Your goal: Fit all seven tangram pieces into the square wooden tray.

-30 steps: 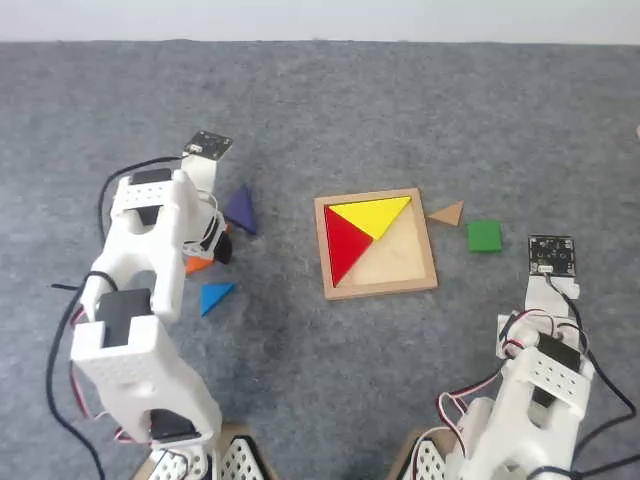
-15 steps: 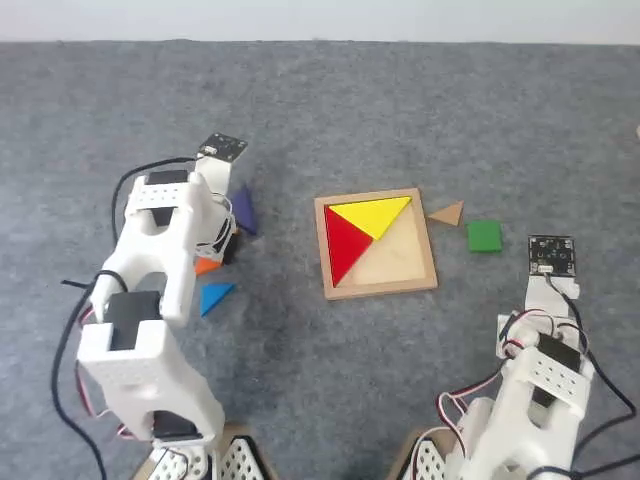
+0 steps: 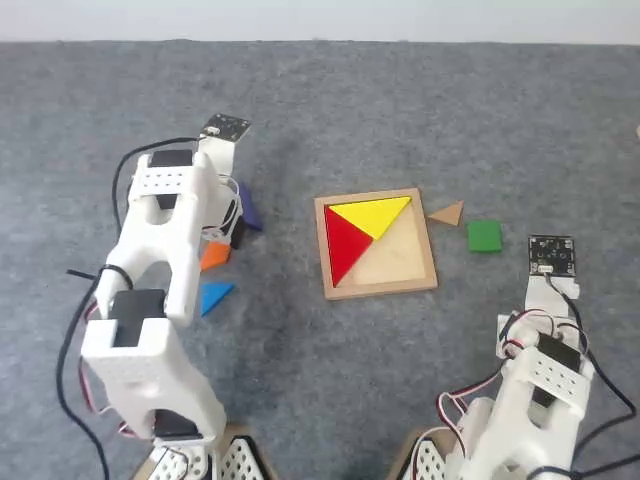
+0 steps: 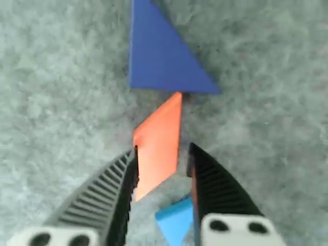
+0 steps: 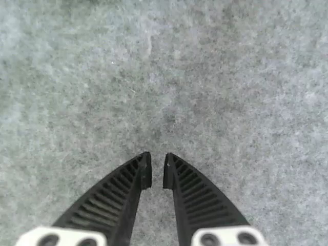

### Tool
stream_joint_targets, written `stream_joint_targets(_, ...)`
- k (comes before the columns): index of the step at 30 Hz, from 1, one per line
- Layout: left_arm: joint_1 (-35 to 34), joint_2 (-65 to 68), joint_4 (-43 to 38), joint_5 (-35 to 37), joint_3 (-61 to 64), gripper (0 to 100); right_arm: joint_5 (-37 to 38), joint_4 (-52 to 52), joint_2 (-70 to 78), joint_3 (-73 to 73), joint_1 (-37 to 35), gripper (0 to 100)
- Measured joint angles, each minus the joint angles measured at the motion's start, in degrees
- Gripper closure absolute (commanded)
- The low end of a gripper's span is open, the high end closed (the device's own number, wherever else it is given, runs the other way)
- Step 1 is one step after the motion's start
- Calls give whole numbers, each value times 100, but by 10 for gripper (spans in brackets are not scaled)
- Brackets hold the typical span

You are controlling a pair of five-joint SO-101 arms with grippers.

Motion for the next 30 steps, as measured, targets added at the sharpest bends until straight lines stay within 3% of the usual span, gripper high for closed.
stream_joint_targets(12, -9, -35, -844, 202, 835, 819, 0, 0, 0, 0, 0, 943)
stream_joint_targets(30, 9, -44, -862, 255, 1002, 827, 0, 0, 0, 0, 0, 943)
